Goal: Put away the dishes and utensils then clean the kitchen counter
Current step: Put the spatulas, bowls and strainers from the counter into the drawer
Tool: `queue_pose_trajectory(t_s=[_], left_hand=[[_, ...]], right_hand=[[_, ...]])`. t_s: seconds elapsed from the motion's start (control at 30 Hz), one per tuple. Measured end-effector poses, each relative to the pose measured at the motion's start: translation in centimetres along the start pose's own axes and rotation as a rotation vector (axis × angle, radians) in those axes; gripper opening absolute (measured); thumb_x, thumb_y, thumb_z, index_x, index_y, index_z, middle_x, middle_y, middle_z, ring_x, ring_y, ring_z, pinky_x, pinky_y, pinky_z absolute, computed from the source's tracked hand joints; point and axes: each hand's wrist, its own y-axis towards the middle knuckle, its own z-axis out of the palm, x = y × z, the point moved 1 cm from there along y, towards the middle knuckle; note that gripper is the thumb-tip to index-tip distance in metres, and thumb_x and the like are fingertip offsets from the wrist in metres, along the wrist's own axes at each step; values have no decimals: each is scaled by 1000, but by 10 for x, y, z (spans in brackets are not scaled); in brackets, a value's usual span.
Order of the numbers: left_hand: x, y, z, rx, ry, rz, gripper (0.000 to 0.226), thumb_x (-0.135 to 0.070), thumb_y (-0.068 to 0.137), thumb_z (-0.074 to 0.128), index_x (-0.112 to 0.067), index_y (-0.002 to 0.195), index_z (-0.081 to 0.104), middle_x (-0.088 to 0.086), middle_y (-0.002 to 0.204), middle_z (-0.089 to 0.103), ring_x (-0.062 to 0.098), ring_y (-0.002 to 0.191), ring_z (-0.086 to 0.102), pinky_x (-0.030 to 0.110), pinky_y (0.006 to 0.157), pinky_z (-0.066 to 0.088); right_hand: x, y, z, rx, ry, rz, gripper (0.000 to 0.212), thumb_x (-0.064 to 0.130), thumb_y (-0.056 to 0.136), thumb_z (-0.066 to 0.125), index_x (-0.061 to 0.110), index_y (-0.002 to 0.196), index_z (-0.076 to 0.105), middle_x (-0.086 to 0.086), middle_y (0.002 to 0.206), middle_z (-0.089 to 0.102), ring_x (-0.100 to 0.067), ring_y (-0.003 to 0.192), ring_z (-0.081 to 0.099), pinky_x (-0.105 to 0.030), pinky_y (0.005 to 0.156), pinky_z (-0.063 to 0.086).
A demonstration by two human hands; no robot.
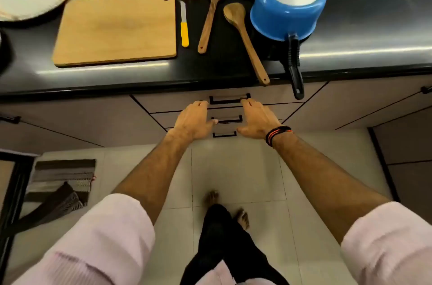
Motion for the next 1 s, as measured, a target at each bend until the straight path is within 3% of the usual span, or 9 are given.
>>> queue_pose_trajectory(t_s=[0.13, 0.23, 0.5, 0.73, 1.0], left_hand=[[-8, 45, 15, 53, 47, 16, 58, -44, 91, 62, -10, 136, 48, 14, 129, 58, 29, 113, 58, 42, 96, 50], [-10, 73, 31, 102, 37, 38, 66, -44, 89, 64, -16, 144, 40, 11, 140, 50, 29, 121, 53, 43, 103, 46], [-10, 102, 50, 160, 103, -12, 62, -38, 88, 69, -18, 140, 43, 8, 139, 51, 28, 126, 50, 42, 106, 44], [-16, 97, 51, 149, 96, -66, 48, -34, 91, 65, -15, 132, 50, 9, 132, 54, 27, 119, 54, 39, 103, 46], [-22, 40, 74, 147, 119, 1, 38, -30, 102, 44, -7, 133, 49, 16, 132, 55, 32, 118, 53, 38, 103, 42]], right_hand=[[-7, 41, 8, 63, -27, 19, 80, 41, 82, 71, 11, 147, 33, -15, 144, 46, -34, 126, 50, -46, 104, 46], [-11, 67, 18, 110, -52, 0, 82, 40, 83, 71, 13, 149, 30, -15, 148, 42, -34, 129, 47, -45, 107, 43], [-23, 99, 39, 253, -27, 78, 97, 45, 79, 72, 22, 155, 17, -7, 161, 20, -28, 149, 19, -45, 123, 12], [-18, 92, 38, 182, -44, 53, 84, 36, 80, 76, 19, 149, 31, -8, 151, 35, -29, 140, 34, -41, 117, 31], [-18, 33, 68, 143, -92, -8, 73, 37, 82, 66, 16, 145, 36, -9, 148, 40, -29, 136, 36, -41, 113, 32]])
